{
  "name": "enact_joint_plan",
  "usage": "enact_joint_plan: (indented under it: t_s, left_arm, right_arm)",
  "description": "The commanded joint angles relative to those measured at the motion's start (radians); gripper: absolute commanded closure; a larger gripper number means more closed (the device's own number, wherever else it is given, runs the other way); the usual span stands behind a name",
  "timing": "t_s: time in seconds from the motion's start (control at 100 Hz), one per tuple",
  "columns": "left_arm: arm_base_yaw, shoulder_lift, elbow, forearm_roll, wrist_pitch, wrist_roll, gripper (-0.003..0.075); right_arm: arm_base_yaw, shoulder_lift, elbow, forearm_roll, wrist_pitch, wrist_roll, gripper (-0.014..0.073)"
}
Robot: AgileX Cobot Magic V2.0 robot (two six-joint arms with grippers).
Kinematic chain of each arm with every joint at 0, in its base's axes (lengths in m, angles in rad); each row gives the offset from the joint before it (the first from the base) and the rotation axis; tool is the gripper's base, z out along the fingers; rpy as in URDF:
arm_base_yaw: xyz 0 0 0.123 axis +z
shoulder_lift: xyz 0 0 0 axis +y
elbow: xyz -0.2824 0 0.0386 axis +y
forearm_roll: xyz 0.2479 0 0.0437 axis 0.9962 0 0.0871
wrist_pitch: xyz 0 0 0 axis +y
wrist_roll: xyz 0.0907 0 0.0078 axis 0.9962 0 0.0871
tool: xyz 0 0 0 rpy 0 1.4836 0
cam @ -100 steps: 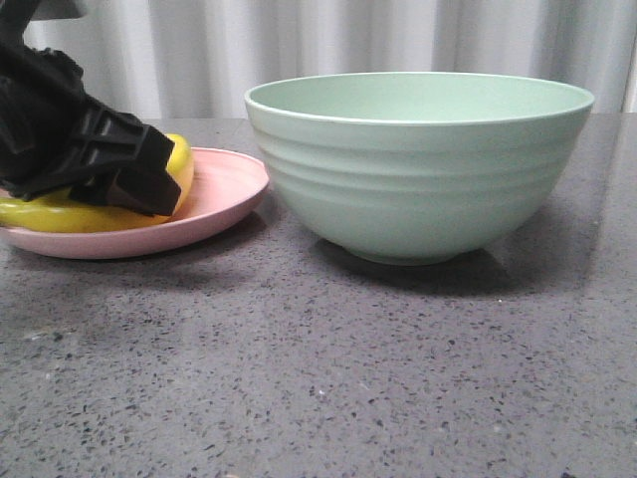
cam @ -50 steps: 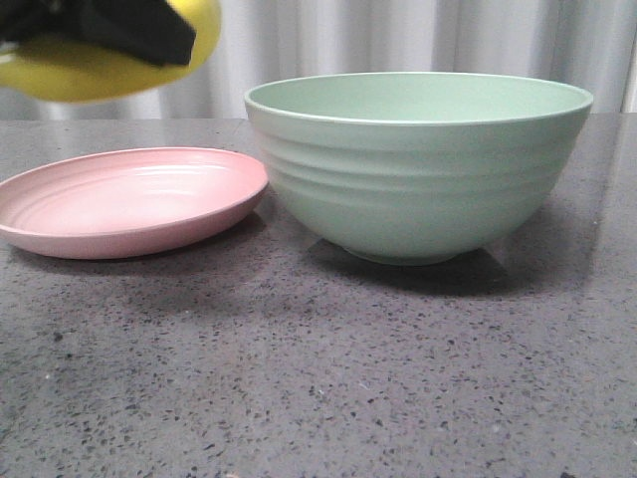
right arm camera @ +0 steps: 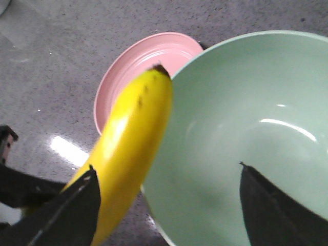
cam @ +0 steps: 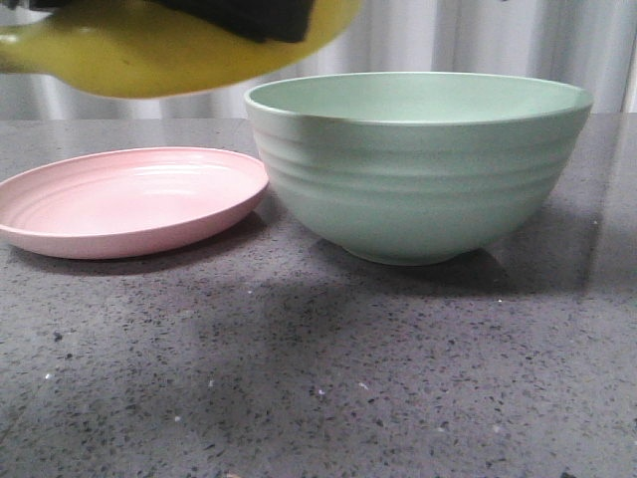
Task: Transfer banana from pink plate to green bowl
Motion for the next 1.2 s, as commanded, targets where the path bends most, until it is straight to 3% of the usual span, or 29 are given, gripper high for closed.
enact_joint_plan:
  t_s: [0.0, 0.21, 0.51, 0.62, 0.78, 0.84, 0.96, 1.19]
  left_arm:
    - [-0.019, 0.000, -0.034, -0.011, -0.097, -0.007, 0.0523]
    - [-0.021, 0.009, -0.034, -0.013, -0.099, -0.007, 0.0523]
    - [-0.021, 0.009, -0.034, -0.013, -0.101, -0.007, 0.0523]
    - [-0.021, 0.009, -0.034, -0.013, -0.101, -0.007, 0.0509]
    - [-0.021, 0.009, -0.034, -0.013, -0.101, -0.007, 0.0402]
    - [-0.021, 0.009, -0.034, -0.013, -0.101, -0.007, 0.0387]
    - [-0.021, 0.009, -0.034, -0.013, -0.111, -0.007, 0.0383]
    - [-0.017, -0.030, -0.034, 0.014, -0.117, -0.007, 0.0383]
  right_arm:
    - [0.001, 0.038, -0.059, 0.123, -0.027, -0.004, 0.0105]
    - [0.005, 0.122, -0.078, 0.229, -0.024, -0.019, 0.0105]
    - [0.057, 0.188, -0.079, 0.237, -0.037, -0.021, 0.0120]
    - [0.058, 0.188, -0.079, 0.237, -0.039, -0.023, 0.0244]
    - [0.058, 0.188, -0.079, 0.237, -0.039, -0.023, 0.0501]
    - [0.058, 0.188, -0.079, 0.237, -0.039, -0.023, 0.0552]
    - [0.058, 0.188, -0.080, 0.237, -0.037, -0.023, 0.0605]
    - [0.050, 0.186, -0.150, 0.207, -0.024, -0.052, 0.0606]
